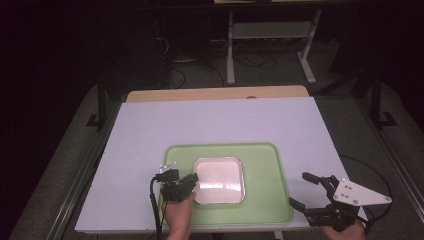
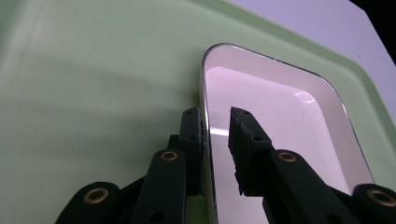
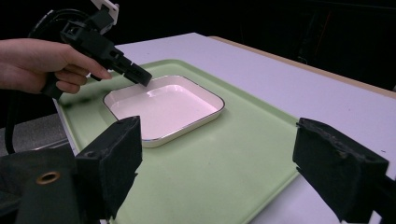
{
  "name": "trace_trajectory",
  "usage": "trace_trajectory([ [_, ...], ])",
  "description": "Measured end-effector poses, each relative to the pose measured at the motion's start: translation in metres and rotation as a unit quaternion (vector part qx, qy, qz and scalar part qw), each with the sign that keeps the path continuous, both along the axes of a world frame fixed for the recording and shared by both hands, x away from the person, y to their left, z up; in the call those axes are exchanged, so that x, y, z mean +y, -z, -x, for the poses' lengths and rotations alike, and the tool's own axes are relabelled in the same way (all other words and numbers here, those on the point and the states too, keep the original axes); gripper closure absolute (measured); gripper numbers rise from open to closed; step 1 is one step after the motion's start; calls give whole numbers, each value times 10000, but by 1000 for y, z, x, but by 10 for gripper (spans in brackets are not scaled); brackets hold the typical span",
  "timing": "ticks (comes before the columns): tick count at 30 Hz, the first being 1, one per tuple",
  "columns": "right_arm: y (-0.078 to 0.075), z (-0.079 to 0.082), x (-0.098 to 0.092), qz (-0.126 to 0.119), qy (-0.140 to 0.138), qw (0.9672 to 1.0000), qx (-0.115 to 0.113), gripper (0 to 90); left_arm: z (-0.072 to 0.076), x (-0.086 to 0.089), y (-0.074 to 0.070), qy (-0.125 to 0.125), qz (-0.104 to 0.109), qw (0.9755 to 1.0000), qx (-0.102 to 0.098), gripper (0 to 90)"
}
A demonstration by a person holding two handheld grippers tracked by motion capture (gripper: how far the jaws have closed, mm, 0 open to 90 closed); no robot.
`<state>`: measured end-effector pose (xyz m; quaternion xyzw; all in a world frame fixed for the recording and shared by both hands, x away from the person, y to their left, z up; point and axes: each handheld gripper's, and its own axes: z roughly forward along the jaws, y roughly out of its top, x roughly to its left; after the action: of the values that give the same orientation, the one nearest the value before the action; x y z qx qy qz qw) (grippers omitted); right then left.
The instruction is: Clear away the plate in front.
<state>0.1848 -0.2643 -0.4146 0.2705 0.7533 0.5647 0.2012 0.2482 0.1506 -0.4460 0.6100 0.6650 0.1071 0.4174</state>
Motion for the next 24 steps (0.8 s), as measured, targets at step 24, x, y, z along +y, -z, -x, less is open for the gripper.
trace_trajectory([
  [24,0,1,-4,9,101,9999,14,139,14,26,-25,1339,-319,9863,-911,489],
])
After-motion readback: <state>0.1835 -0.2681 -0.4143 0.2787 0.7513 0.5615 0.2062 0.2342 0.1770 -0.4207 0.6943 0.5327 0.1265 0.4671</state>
